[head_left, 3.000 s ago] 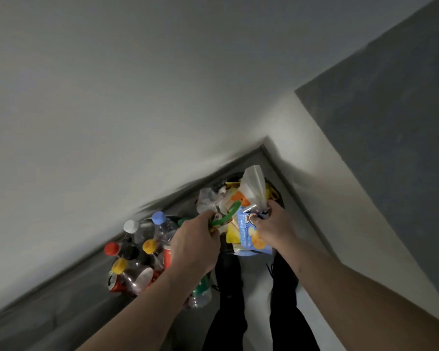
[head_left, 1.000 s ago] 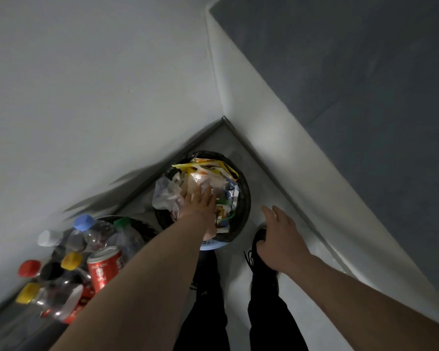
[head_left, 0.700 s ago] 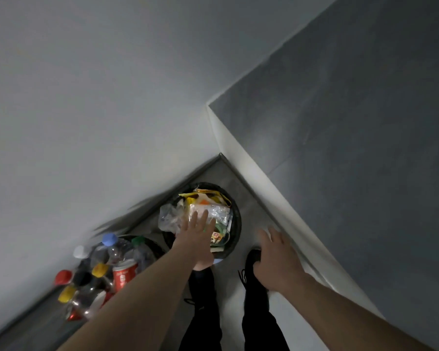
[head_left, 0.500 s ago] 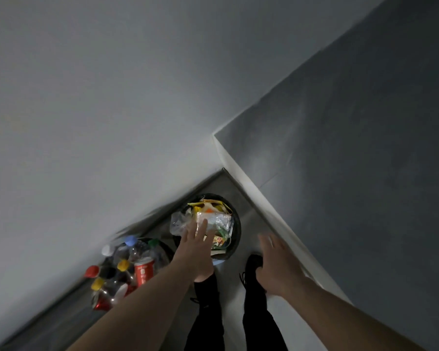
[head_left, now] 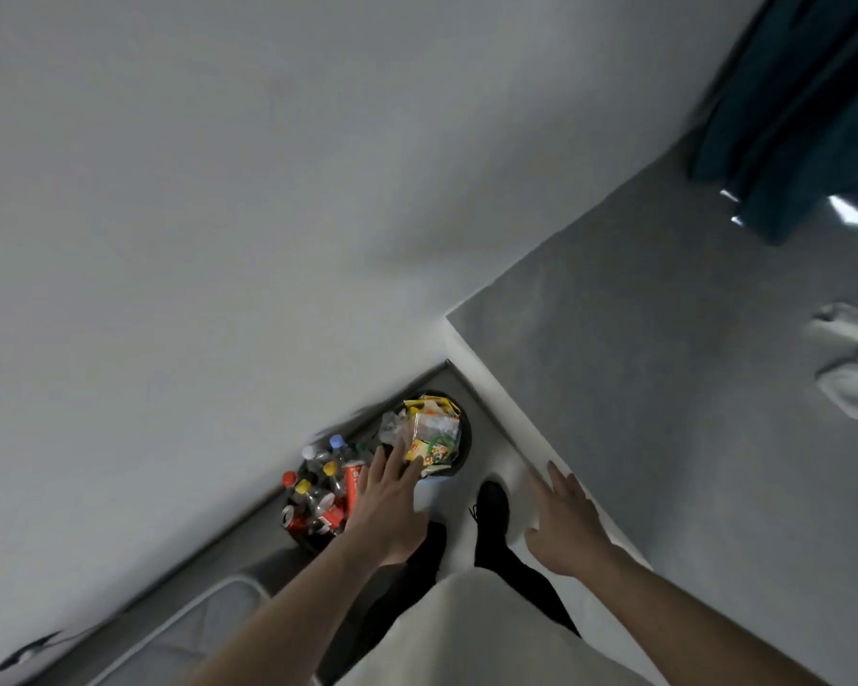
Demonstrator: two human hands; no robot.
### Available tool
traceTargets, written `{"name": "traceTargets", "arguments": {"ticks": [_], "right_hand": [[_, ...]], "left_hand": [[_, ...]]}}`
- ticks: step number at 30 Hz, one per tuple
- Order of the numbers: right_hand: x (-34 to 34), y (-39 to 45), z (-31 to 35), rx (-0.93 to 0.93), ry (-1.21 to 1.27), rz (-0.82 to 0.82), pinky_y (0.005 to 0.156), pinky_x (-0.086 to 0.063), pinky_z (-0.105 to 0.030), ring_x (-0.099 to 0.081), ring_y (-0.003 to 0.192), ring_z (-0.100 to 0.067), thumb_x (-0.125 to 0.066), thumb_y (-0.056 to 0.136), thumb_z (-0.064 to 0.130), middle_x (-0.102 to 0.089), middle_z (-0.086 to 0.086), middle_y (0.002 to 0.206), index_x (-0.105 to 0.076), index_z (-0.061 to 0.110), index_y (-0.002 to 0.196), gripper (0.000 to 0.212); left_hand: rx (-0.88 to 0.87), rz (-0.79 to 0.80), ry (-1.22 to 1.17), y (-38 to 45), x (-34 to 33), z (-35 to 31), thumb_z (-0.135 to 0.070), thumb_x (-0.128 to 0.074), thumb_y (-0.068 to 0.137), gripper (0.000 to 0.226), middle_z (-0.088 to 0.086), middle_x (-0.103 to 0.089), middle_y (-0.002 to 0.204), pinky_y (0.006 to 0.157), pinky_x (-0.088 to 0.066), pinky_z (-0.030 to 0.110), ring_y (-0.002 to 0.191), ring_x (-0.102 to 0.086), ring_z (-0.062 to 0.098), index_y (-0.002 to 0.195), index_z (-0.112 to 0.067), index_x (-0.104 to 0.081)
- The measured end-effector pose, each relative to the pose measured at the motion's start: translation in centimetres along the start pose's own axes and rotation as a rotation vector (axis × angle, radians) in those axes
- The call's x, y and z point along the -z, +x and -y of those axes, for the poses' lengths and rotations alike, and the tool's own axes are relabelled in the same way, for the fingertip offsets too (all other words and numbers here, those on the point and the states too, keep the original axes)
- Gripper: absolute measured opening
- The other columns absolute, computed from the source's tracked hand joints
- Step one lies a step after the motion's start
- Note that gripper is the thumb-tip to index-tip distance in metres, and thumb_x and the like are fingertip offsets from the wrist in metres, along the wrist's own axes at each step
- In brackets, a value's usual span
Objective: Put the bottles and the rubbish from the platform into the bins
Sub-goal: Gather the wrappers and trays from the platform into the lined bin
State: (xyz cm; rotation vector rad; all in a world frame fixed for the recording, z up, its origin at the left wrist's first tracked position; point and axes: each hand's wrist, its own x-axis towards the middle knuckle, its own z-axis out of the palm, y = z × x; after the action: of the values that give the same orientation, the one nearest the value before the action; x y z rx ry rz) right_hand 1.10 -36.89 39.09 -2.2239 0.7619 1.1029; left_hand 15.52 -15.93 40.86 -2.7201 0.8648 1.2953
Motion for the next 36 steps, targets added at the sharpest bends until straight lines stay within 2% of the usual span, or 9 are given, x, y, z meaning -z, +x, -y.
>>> {"name": "traceTargets", "arguments": {"ticks": [5, 10, 14, 18, 27, 36], "right_hand": [[0.3, -6.4, 1.9, -0.031, 0.122, -0.164, 0.124, -0.015, -0.048, 0.004, 0.155, -0.032, -0.049, 0.094, 0.029, 0.01, 0.0, 0.169, -0.009, 0.026, 0.16, 0.078], [0.0, -10.9, 3.1, -0.057, 0.197, -0.316, 0.126, -0.012, -0.045, 0.005, 0.156, -0.029, -0.05, 0.098, 0.037, 0.011, 0.001, 0.169, -0.009, 0.029, 0.161, 0.076], [-0.3, -13.9, 2.8, -0.082, 0.276, -0.427, 0.126, -0.011, -0.044, 0.004, 0.156, -0.027, -0.055, 0.094, 0.035, 0.013, 0.003, 0.168, -0.01, 0.033, 0.16, 0.08], [-0.4, -17.1, 1.1, -0.128, 0.336, -0.524, 0.125, -0.014, -0.045, 0.002, 0.156, -0.027, -0.056, 0.093, 0.043, 0.011, 0.005, 0.169, -0.012, 0.034, 0.16, 0.081], [-1.1, -23.9, -5.2, -0.21, 0.433, -0.654, 0.125, -0.016, -0.044, 0.002, 0.156, -0.027, -0.054, 0.095, 0.044, 0.01, 0.005, 0.169, -0.014, 0.033, 0.16, 0.077], [-4.1, -31.2, -17.0, -0.251, 0.471, -0.711, 0.125, -0.019, -0.043, 0.001, 0.156, -0.025, -0.056, 0.094, 0.045, 0.009, 0.008, 0.168, -0.017, 0.037, 0.159, 0.076]], "left_hand": [[-0.141, -0.075, 0.026, -5.9, 3.1, 0.3, -0.033, -0.05, 0.094, 0.086, -0.004, 0.025, 0.166, 0.124, 0.008, 0.05, 0.153, 0.023, 0.028, 0.162, -0.033, 0.002], [-0.254, -0.159, 0.066, -8.6, 6.5, 1.3, -0.036, -0.047, 0.096, 0.077, -0.004, 0.017, 0.168, 0.126, 0.003, 0.047, 0.155, 0.018, 0.026, 0.162, -0.032, -0.008], [-0.331, -0.224, 0.127, -9.8, 8.9, 1.0, -0.035, -0.048, 0.097, 0.076, -0.004, 0.017, 0.169, 0.126, 0.0, 0.046, 0.155, 0.015, 0.027, 0.162, -0.033, -0.008], [-0.425, -0.271, 0.17, -10.9, 10.9, -1.0, -0.039, -0.046, 0.1, 0.071, -0.005, 0.016, 0.169, 0.126, 0.001, 0.044, 0.156, 0.015, 0.024, 0.161, -0.034, -0.011], [-0.617, -0.35, 0.24, -13.5, 13.0, -9.2, -0.041, -0.049, 0.1, 0.071, -0.009, 0.014, 0.169, 0.127, -0.003, 0.043, 0.156, 0.014, 0.022, 0.16, -0.039, -0.011], [-0.692, -0.356, 0.213, -16.4, 7.1, -22.1, -0.041, -0.054, 0.097, 0.07, -0.009, 0.01, 0.169, 0.127, -0.006, 0.043, 0.156, 0.009, 0.021, 0.159, -0.04, -0.019]]}}
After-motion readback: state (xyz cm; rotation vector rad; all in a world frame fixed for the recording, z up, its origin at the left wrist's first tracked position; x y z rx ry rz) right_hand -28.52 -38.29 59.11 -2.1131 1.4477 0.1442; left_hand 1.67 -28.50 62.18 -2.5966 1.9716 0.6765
